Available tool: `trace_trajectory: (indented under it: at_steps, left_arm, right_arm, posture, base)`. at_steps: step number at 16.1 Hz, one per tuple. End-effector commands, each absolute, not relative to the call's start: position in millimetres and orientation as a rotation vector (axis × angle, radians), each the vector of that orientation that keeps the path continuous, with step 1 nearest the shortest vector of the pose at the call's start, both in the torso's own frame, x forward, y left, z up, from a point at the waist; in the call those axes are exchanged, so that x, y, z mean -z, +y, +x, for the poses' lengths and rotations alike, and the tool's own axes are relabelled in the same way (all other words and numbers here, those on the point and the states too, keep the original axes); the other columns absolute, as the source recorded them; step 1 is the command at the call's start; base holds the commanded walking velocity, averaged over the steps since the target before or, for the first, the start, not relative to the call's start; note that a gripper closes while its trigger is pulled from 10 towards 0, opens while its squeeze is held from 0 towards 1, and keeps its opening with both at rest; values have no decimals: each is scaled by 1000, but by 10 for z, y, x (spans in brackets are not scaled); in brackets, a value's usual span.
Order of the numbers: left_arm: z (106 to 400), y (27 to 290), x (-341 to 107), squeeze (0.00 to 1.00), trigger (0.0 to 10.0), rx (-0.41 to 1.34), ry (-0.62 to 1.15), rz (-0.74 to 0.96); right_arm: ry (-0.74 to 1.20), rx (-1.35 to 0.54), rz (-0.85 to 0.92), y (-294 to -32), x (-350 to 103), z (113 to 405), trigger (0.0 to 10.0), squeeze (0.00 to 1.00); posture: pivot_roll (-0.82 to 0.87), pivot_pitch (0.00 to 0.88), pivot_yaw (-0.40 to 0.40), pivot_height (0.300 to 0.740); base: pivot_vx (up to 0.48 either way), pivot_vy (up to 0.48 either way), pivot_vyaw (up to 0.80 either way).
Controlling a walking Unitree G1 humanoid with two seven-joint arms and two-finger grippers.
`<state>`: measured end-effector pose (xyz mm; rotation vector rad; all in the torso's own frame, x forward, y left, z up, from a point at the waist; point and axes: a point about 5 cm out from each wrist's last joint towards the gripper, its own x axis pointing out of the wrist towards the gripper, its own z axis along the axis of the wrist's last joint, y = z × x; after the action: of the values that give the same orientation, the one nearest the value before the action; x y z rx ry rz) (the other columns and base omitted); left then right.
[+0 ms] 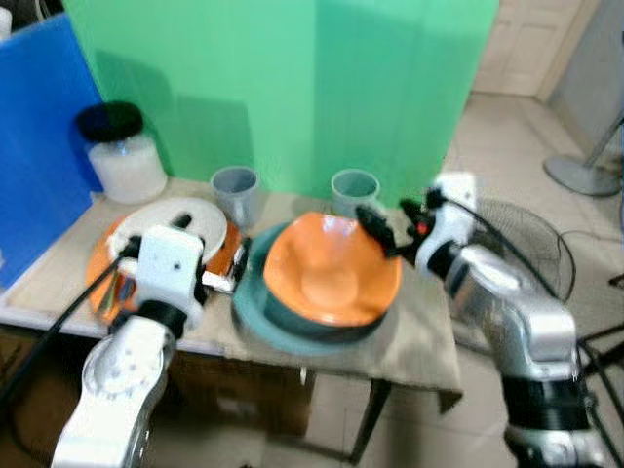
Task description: Setting the table
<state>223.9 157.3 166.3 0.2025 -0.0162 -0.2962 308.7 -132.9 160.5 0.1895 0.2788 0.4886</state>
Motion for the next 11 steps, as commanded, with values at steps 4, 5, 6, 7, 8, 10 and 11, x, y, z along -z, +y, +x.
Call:
trace_trajectory:
  at_steps: [4, 5, 6, 7, 8, 10, 11]
  left_arm:
    - [2173, 1382, -1681, 63, 10000, 528, 3, 180]
    - [2147, 1351, -1665, 59, 10000, 604, 32, 162]
    - [2130, 1339, -1657, 59, 10000, 650, 50, 150]
    - [2122, 1341, -1656, 59, 10000, 687, 64, 140]
    - [2121, 1346, -1661, 55, 10000, 713, 69, 138]
    - [2110, 1342, -1670, 55, 10000, 752, 74, 135]
    - [2103, 1339, -1667, 55, 10000, 766, 80, 134]
  right_arm:
    - [397, -494, 160, -1488, -1579, 3186, 10000, 0]
    - [467, -469, 91, -1532, -1536, 3228, 10000, 0]
    - [529, -460, 76, -1549, -1494, 3237, 10000, 0]
    - [588, -466, 98, -1547, -1467, 3235, 10000, 0]
    - [657, -470, 119, -1544, -1447, 3227, 10000, 0]
    - [747, -439, 97, -1569, -1402, 3230, 10000, 0]
    - [770, -429, 120, -1572, -1396, 3248, 10000, 0]
  posture:
    - [-55, 0, 22, 740]
    - [-56, 0, 11, 740]
    - [-56, 0, 11, 740]
    - [-57, 0, 10, 740]
    - [-58, 0, 8, 740]
    - [-62, 0, 8, 740]
    - [-62, 0, 8, 740]
  base:
    - [0, 0, 0]
    - [0, 0, 0]
    - [0, 0, 0]
    - [0, 0, 0]
    - [0, 0, 0]
    - [0, 0, 0]
    - [0, 0, 0]
